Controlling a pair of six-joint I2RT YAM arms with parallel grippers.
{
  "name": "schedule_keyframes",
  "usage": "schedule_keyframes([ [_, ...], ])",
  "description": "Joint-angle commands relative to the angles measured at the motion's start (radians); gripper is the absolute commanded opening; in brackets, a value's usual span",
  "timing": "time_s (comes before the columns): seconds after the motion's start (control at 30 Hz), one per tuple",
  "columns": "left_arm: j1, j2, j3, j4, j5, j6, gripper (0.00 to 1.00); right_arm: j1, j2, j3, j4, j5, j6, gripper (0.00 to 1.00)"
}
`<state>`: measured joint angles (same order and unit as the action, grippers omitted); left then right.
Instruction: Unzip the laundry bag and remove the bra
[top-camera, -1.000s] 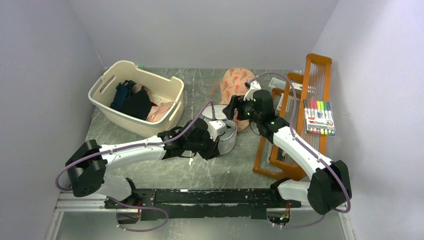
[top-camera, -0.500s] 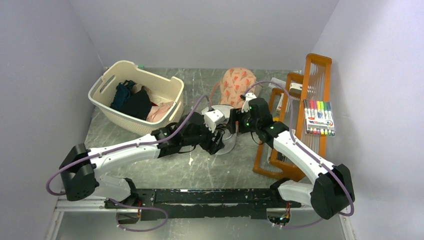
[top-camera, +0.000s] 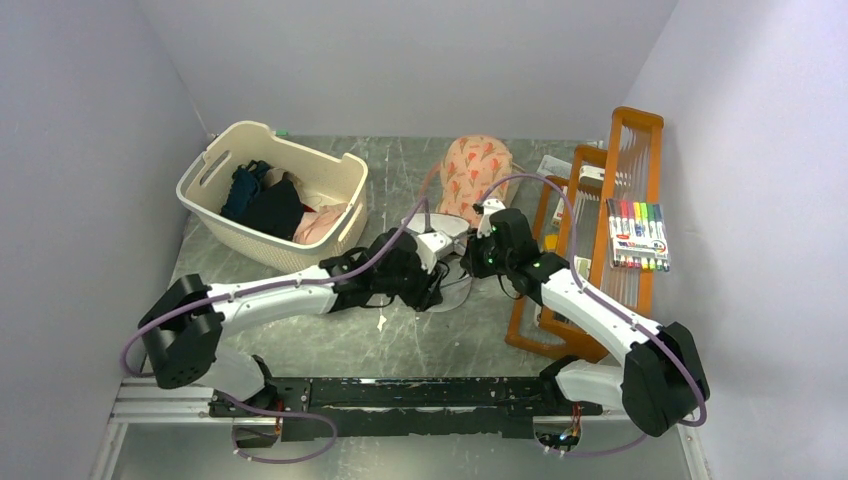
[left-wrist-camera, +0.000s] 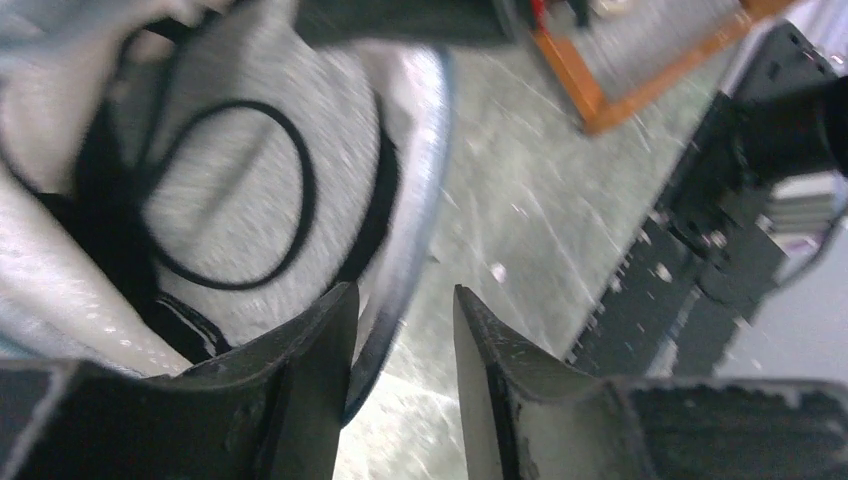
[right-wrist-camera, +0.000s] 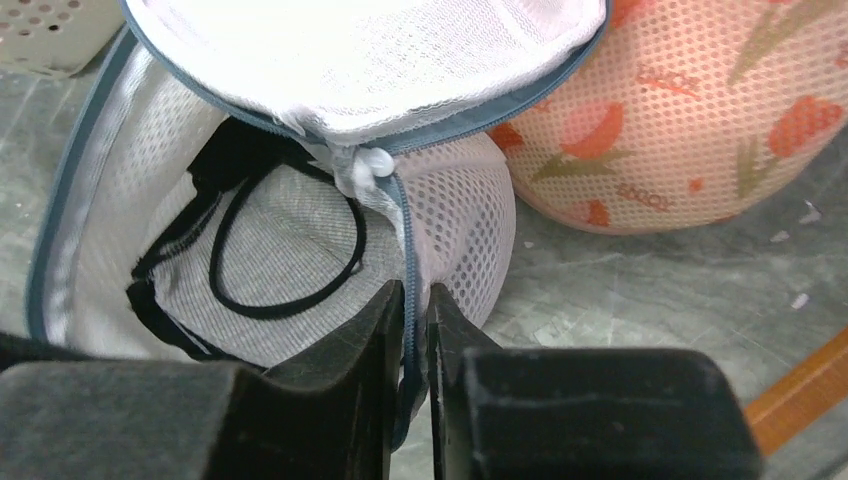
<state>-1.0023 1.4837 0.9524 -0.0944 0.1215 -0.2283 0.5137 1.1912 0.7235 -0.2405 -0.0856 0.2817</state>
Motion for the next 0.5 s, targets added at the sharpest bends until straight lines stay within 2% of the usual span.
schedule_keyframes([
  [0.0, -0.033, -0.092, -0.102, 0.056, 0.169, -0.143, 0.48, 0.010, -0.024, -0.055, 0.177, -0.088, -0.008, 0.12],
  [0.1, -0.060, -0.144, -0.160, 0.092, 0.203, -0.219, 0.45, 0.034, -0.041, -0.091, 0.255, -0.140, -0.014, 0.11],
  [0.2, -0.067, -0.172, -0.180, 0.084, 0.197, -0.245, 0.46, 0.059, -0.043, -0.101, 0.269, -0.128, -0.024, 0.12],
  [0.27, -0.067, -0.182, -0.153, 0.021, 0.138, -0.220, 0.54, 0.062, -0.043, -0.099, 0.259, -0.121, -0.019, 0.16],
  [0.37, -0.067, -0.181, -0.089, -0.052, 0.061, -0.173, 0.66, 0.064, -0.051, -0.085, 0.218, -0.105, -0.004, 0.29],
  [0.47, -0.067, -0.167, -0.031, -0.074, 0.005, -0.150, 0.70, 0.065, -0.059, -0.066, 0.145, -0.092, 0.009, 0.32],
])
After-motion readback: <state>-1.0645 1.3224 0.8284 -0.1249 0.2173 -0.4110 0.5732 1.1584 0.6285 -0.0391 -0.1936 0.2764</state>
